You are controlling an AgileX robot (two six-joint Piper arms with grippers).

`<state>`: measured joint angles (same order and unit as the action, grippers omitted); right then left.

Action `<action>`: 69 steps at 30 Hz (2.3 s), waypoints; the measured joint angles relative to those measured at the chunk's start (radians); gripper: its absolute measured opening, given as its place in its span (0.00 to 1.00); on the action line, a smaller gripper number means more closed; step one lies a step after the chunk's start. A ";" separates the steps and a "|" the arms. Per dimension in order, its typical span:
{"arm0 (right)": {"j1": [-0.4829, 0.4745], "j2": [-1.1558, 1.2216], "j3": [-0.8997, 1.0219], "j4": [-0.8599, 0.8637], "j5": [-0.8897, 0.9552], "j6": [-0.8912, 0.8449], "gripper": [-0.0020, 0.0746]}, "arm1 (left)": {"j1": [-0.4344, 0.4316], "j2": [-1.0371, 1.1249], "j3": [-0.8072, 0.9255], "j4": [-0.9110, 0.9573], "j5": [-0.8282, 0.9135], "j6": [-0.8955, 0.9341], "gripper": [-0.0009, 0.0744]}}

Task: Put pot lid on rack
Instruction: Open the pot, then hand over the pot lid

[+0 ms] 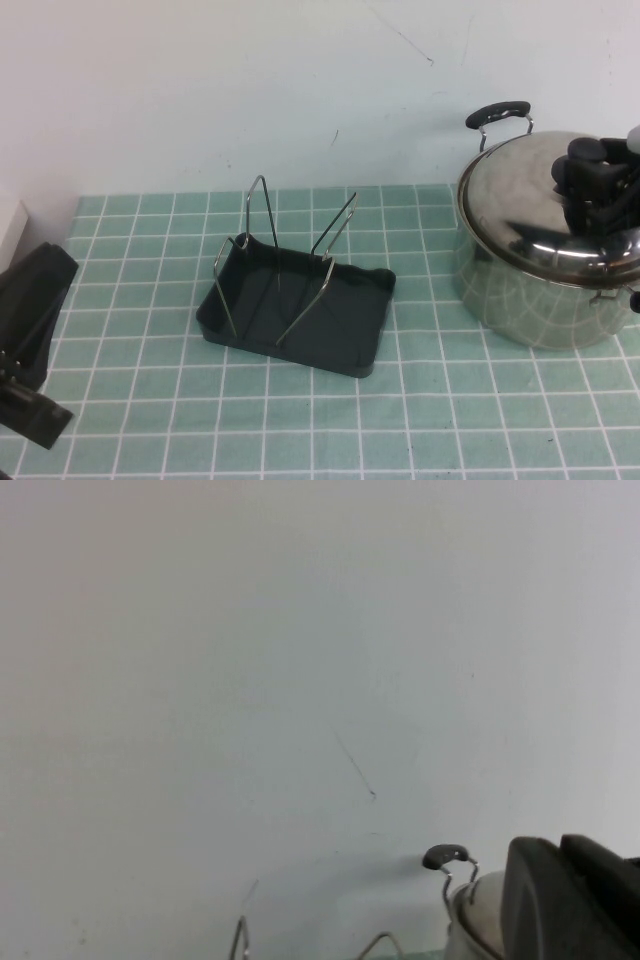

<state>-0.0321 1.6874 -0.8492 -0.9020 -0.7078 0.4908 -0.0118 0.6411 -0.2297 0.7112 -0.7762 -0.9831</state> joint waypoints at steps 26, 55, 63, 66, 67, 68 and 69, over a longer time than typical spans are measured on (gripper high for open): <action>0.253 -0.316 0.000 -0.039 -0.419 0.117 0.48 | 0.000 0.000 0.000 0.074 -0.298 -1.396 0.92; 0.788 -0.204 0.004 0.181 -0.338 0.038 0.48 | 0.000 0.000 -0.007 0.232 -0.330 -1.387 0.17; 0.788 -0.186 -0.006 0.179 -0.366 0.071 0.49 | 0.000 -0.006 -0.007 0.220 -0.329 -1.371 0.15; 0.788 -0.186 -0.010 0.204 -0.390 0.089 0.62 | 0.000 -0.006 -0.007 0.243 -0.313 -1.364 0.11; 0.788 -0.186 -0.010 0.225 -0.411 0.089 0.68 | 0.000 -0.006 -0.007 0.259 -0.299 -1.362 0.11; 0.790 -0.189 -0.015 0.246 -0.425 0.083 0.73 | 0.000 -0.006 -0.007 0.269 -0.289 -1.362 0.11; 0.790 -0.198 -0.017 0.270 -0.431 0.064 0.76 | 0.000 -0.001 -0.007 0.273 -0.274 -1.362 0.11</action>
<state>0.7577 1.4895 -0.8662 -0.6315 -1.1391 0.5544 -0.0118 0.6397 -0.2369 0.9845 -1.0503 -2.3454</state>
